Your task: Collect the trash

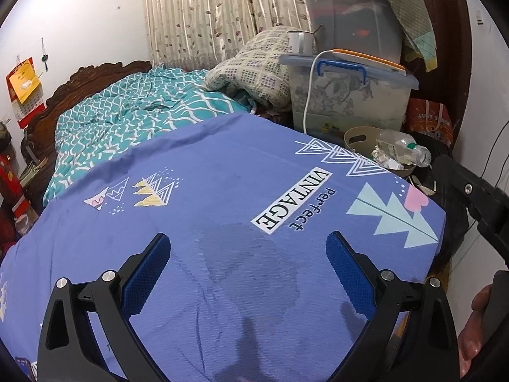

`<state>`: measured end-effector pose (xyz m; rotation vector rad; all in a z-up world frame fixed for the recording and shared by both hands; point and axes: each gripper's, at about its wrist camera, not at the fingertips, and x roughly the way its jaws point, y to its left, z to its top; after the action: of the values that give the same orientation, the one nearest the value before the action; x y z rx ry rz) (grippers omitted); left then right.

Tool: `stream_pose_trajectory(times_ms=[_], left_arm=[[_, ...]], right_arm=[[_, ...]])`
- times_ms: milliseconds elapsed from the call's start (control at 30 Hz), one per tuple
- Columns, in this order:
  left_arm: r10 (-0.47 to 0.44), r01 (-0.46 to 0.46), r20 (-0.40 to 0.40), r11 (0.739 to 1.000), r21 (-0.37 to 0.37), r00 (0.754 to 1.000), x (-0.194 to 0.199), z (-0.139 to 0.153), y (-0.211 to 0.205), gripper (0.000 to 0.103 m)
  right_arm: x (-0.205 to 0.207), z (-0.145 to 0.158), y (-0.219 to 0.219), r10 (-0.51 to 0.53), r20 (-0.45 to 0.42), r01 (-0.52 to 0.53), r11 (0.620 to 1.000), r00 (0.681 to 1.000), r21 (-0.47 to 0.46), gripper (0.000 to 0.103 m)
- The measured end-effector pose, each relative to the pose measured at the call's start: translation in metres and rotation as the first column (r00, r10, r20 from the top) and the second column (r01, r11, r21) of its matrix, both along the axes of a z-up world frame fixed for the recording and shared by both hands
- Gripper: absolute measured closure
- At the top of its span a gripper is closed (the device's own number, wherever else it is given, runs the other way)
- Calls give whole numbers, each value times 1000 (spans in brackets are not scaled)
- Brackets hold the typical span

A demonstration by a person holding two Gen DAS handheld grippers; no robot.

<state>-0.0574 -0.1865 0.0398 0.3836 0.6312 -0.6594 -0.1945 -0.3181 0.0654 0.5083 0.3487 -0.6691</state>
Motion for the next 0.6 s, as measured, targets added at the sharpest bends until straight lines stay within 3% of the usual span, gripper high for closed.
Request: stream_pose_trajectory(times_ms=[600], left_arm=[[55,-55,-4,998,0,998,13,-4,8,9]], right_arm=[[12,-9,1,41,-26,-40,999,999,14,3]])
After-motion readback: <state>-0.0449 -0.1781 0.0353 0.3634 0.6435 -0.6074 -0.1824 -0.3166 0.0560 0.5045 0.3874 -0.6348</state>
